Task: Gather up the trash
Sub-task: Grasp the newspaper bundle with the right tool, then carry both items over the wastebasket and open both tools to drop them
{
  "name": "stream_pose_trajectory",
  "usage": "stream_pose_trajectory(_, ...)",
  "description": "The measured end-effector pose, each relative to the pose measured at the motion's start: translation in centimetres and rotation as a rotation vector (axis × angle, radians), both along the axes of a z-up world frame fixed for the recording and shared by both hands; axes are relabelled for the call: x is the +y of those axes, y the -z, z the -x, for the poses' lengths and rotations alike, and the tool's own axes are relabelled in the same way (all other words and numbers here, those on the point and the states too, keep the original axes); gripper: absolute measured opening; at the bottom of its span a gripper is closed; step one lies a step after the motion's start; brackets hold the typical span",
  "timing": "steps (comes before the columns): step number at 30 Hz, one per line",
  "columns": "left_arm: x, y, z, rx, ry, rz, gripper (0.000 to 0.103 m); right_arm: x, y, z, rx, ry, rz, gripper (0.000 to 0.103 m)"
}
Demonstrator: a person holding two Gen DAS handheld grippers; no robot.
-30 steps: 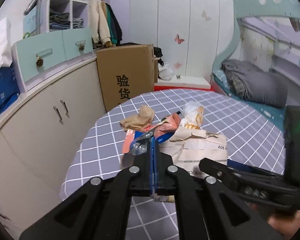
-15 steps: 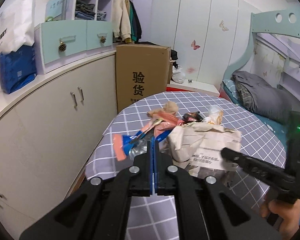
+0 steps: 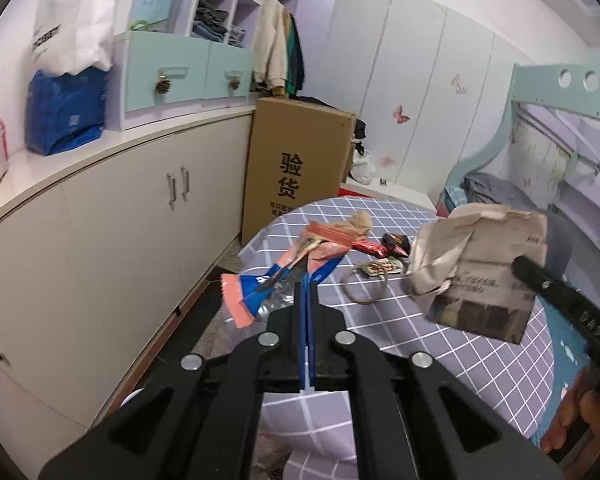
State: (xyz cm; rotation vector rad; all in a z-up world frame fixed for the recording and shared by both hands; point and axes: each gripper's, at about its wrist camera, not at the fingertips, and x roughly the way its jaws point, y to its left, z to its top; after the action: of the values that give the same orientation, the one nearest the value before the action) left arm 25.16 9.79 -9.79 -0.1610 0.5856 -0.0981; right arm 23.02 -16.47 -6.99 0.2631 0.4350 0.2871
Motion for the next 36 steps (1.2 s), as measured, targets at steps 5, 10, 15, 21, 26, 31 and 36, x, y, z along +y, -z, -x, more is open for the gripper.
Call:
stream_pose_trajectory(5, 4.3, 0.3, 2.2, -0.007, -0.075, 0.043, 0.001, 4.3, -1.4, 0.7, -0.011, -0.123, -0.013, 0.007)
stream_pose_trajectory(10, 9.3, 1.4, 4.7, -0.002, -0.175, 0.079, 0.001, 11.2, -1.2, 1.0, -0.008, -0.254, 0.013, 0.007)
stream_pose_trajectory(15, 14.6, 4.2, 5.8, 0.060, -0.277, 0.103, 0.001, 18.7, 1.1, 0.9, 0.045, -0.384, 0.043, 0.007)
stream_pose_trajectory(21, 20.1, 10.4, 5.0, 0.209, -0.372, 0.134, 0.001, 26.1, 7.4, -0.5, 0.157, -0.487, 0.103, 0.007)
stream_pose_trajectory(26, 22.6, 16.7, 3.2, 0.353, -0.400, 0.155, 0.001, 30.5, 14.3, -2.4, 0.283, -0.514, 0.164, 0.007)
stream_pose_trajectory(31, 23.6, 22.5, 1.5, 0.487, -0.401, 0.179, 0.001, 32.7, 20.9, -4.3, 0.402, -0.507, 0.218, 0.007)
stream_pose_trajectory(36, 24.5, 27.2, -0.5, 0.591, -0.402, 0.194, 0.001, 33.7, 24.4, -5.5, 0.459, -0.486, 0.246, 0.007)
